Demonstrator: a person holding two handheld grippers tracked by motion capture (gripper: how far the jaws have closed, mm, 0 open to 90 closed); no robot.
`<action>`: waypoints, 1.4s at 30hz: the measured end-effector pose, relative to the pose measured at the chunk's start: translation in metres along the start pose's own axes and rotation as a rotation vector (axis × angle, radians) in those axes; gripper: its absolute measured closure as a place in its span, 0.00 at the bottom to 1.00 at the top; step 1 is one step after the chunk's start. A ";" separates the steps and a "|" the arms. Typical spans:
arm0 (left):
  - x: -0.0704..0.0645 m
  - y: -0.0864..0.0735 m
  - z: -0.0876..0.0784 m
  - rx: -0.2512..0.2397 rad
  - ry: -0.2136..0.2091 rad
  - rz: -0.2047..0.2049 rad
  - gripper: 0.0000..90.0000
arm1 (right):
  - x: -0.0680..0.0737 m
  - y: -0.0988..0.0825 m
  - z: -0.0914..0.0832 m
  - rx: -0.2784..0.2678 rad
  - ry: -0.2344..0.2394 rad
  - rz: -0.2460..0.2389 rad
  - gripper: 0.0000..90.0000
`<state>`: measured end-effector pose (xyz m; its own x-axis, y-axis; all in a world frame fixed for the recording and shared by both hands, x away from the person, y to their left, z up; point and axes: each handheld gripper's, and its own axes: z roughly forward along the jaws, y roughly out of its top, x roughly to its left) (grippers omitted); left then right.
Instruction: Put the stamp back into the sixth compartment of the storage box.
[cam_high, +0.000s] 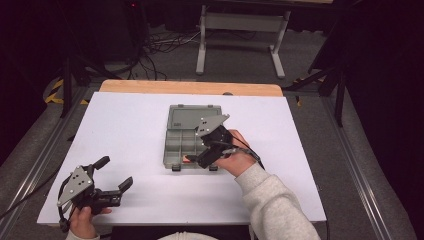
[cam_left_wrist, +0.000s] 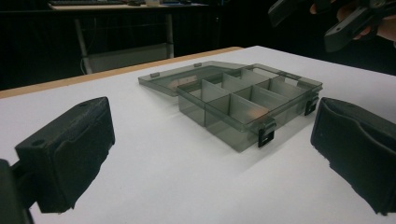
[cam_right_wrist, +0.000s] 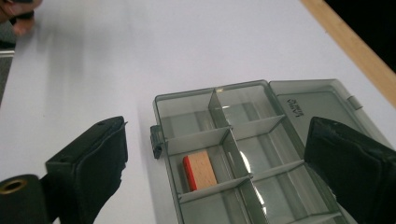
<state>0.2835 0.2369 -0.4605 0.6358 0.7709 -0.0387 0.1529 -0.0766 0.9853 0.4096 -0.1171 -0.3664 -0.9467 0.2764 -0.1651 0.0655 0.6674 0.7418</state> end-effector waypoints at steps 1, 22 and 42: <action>0.000 0.000 0.000 0.001 0.000 0.000 0.01 | 0.000 -0.001 -0.003 -0.009 -0.001 0.001 0.07; -0.001 0.000 0.001 0.002 0.002 0.003 0.01 | 0.022 -0.052 -0.067 -0.213 -0.130 0.099 0.04; -0.002 -0.001 0.002 0.006 0.006 0.006 0.01 | 0.040 -0.157 -0.088 -0.358 -0.248 0.252 0.03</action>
<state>0.2834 0.2339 -0.4612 0.6322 0.7741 -0.0322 0.1536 -0.0844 0.9845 0.3337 -0.2713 -0.4323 -0.8093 0.5833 -0.0696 0.1286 0.2914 0.9479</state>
